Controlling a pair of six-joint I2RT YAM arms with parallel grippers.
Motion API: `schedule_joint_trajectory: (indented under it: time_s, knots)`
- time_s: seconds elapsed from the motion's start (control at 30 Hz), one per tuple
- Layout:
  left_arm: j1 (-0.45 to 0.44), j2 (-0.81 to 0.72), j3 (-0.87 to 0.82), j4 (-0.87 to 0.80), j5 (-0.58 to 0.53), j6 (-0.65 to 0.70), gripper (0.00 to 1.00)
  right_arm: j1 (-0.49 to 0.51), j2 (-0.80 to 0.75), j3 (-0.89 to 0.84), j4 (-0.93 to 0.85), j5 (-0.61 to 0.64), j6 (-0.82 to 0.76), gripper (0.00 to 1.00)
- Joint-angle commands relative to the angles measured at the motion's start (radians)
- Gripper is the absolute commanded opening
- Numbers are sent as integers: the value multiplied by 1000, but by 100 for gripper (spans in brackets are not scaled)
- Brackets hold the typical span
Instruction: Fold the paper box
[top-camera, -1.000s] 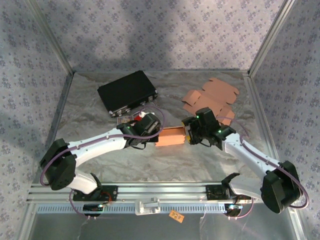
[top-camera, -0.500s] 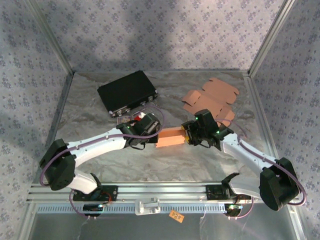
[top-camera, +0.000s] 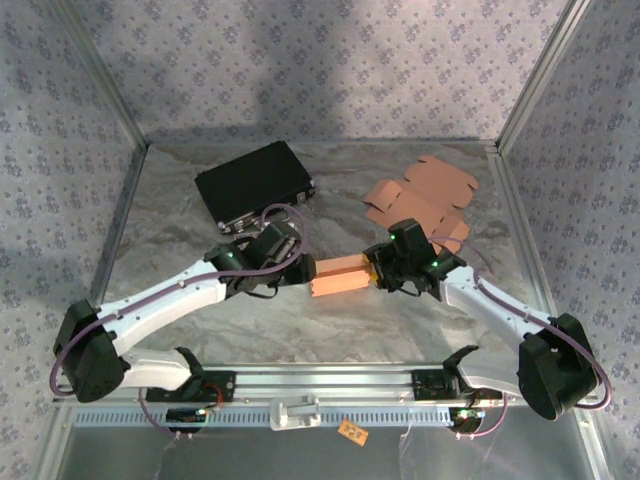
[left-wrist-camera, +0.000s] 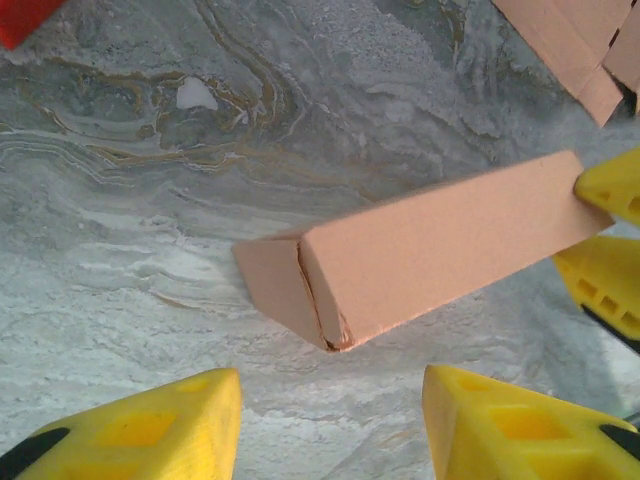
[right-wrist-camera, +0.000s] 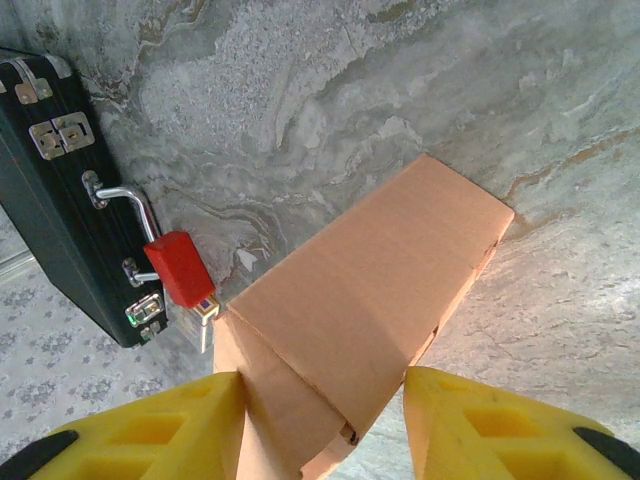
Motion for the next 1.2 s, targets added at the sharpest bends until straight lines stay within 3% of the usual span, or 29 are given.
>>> schedule_joint_trajectory:
  time_s: [0.0, 0.3, 0.9, 1.17]
  knots:
    - [40, 41, 5, 53, 111, -52, 51, 7, 13, -16, -106, 10, -16, 46]
    - [58, 115, -41, 132, 162, -72, 46, 10, 12, -15, -123, 15, -18, 45]
    - [64, 123, -142, 185, 174, -79, 25, 3, 38, 28, -242, -12, -20, 41]
    - [63, 116, -133, 173, 169, -68, 24, -11, -37, 192, -371, 54, -22, 70]
